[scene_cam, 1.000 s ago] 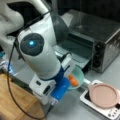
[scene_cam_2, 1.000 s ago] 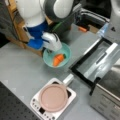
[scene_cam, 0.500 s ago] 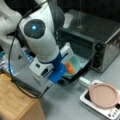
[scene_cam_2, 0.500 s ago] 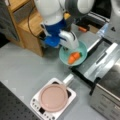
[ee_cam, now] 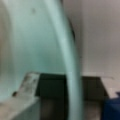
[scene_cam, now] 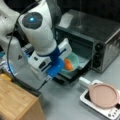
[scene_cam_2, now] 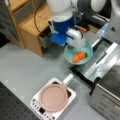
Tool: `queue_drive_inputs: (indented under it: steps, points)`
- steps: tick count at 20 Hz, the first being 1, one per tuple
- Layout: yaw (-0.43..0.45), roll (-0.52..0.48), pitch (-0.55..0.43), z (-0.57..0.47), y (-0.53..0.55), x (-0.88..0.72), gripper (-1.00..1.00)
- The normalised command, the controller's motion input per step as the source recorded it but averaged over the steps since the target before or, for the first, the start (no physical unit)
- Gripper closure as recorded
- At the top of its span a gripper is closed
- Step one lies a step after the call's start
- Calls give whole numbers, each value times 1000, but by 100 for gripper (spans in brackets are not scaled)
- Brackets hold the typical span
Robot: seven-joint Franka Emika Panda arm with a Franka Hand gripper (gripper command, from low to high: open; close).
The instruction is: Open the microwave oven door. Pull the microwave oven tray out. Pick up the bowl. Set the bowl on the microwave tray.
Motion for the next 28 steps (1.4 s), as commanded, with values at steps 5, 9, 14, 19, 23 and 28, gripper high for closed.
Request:
queue_drive_inputs:
  steps: [5,9,14,19,23,28]
  points:
    - [-208,42,-60,12,456,-248,100]
    - [-206,50,-92,-46,411,-291,100]
    - [-197,75,-131,-115,251,-302,100]
    - [-175,119,-196,-240,206,-392,100]
    - [-147,142,-270,-288,228,-472,100]
    - [-115,114,-320,-198,281,-483,100]
